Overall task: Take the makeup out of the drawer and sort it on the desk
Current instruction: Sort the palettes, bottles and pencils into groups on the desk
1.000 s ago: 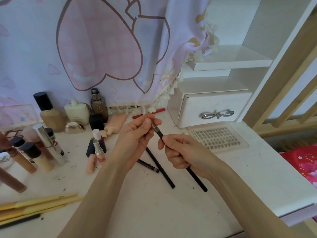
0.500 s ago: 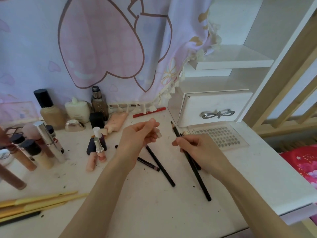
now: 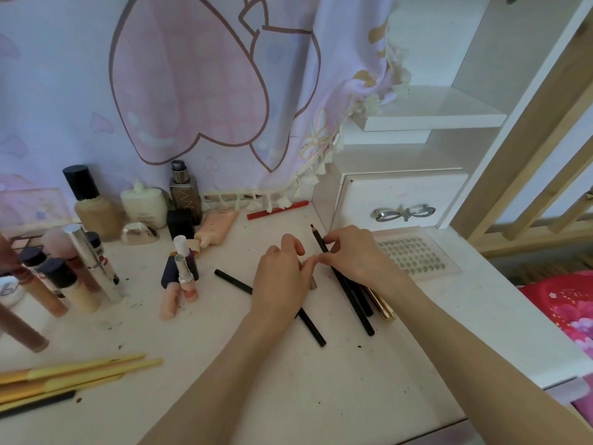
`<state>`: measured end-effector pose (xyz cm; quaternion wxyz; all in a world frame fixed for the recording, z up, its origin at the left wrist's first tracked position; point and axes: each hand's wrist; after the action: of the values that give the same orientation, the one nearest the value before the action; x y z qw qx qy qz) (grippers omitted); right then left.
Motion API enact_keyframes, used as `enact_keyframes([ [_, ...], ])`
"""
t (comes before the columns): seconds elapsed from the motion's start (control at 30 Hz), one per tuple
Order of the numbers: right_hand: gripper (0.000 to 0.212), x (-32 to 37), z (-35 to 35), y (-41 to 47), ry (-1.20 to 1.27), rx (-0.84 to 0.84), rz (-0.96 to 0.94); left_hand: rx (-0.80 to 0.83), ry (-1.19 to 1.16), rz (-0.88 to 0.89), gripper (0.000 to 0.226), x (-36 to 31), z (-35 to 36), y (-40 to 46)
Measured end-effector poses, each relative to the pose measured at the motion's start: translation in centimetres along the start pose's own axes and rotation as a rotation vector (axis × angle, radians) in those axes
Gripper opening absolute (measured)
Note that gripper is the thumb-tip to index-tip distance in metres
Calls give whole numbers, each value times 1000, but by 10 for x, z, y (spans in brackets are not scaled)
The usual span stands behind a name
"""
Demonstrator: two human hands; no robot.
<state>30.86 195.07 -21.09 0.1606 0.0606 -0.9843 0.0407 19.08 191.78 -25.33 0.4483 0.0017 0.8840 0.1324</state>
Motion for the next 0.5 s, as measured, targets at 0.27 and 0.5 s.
enact_keyframes([
  [0.27, 34, -12, 3, -3, -46, -104, -72, 185, 86, 178, 14, -5, -8, -4],
  [0.5, 24, -35, 18, -35, -224, -222, -322, 275, 128, 200, 14, 0, -6, -5],
])
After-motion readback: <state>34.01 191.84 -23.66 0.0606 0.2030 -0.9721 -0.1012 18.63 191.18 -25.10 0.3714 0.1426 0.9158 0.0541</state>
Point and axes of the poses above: each hand's wrist, its own y-axis towards the middle knuckle, its own z-axis out of the palm, x = y × z, and after that the axes turned 9 degrees about -y, right-handed
